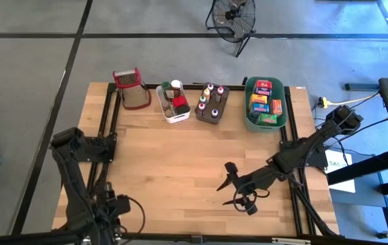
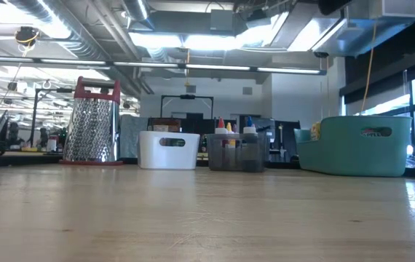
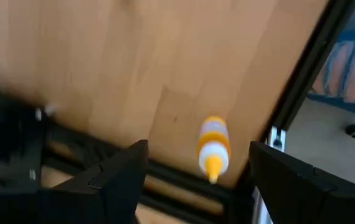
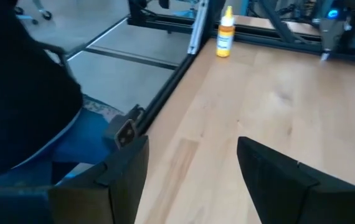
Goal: Pick & Place Kitchen Items
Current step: Put the yellow coloring bottle into the black transparent bin
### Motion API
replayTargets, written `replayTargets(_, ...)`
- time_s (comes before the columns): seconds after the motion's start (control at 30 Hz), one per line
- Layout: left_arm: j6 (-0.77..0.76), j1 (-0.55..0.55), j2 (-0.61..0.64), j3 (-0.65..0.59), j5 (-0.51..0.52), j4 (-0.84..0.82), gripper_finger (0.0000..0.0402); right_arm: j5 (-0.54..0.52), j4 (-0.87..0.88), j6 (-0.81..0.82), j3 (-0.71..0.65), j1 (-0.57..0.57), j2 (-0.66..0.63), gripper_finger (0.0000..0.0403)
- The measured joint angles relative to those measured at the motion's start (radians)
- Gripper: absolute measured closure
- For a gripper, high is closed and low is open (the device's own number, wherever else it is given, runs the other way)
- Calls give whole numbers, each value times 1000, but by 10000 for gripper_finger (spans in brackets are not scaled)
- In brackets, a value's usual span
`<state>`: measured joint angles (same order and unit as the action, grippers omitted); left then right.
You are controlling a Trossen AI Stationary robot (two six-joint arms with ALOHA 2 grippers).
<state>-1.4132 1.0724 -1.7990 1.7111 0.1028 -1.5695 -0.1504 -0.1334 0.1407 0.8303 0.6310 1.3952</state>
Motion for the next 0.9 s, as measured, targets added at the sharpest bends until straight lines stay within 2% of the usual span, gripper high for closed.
replayTargets(0.2,-115,16,4,0,-63,1,128,-6,0,-23,0,-21,0,157)
replayTargets(0.4,-209,81,3,0,-145,-1,128,-6,-7,-53,0,-44,0,157)
replayTargets(0.73,-292,199,2,0,-84,-2,128,-6,-7,-78,0,-81,0,157)
replayTargets(0.9,-174,225,-34,-1,-70,-2,137,-6,-6,-78,0,-84,0,157)
